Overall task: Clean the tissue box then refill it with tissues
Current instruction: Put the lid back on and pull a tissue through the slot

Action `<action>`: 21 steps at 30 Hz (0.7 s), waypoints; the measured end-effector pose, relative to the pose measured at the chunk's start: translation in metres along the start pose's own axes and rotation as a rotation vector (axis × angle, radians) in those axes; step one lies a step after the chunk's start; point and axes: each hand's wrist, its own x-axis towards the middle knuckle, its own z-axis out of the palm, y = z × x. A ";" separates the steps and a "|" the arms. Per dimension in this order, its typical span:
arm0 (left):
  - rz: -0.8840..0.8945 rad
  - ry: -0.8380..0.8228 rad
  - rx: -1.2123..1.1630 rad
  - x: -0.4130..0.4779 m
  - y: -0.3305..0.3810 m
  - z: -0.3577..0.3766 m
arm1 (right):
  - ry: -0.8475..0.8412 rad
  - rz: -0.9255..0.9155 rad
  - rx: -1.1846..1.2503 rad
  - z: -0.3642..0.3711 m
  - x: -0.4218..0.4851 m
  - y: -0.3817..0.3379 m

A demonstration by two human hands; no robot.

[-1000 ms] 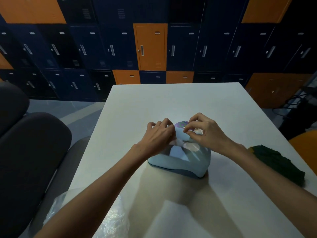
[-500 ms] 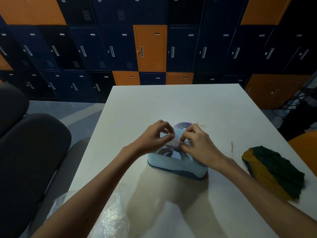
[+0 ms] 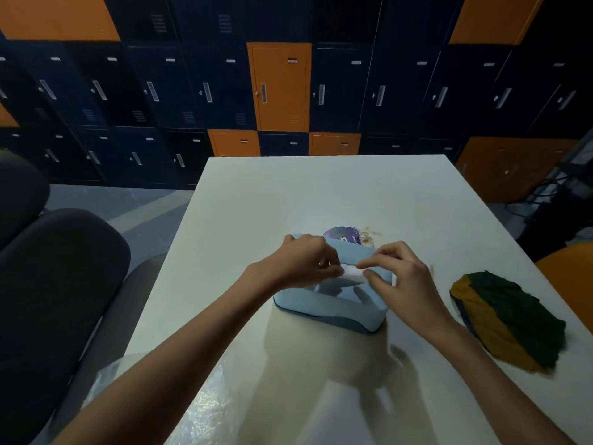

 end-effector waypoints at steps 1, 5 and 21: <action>0.010 -0.009 0.025 0.001 0.003 0.000 | -0.007 0.070 -0.006 -0.001 -0.002 0.002; 0.052 0.012 0.125 -0.003 0.009 0.004 | -0.071 0.216 -0.028 0.001 -0.008 0.007; -0.008 0.126 -0.105 -0.015 -0.043 0.012 | -0.144 0.301 -0.088 0.016 0.013 -0.006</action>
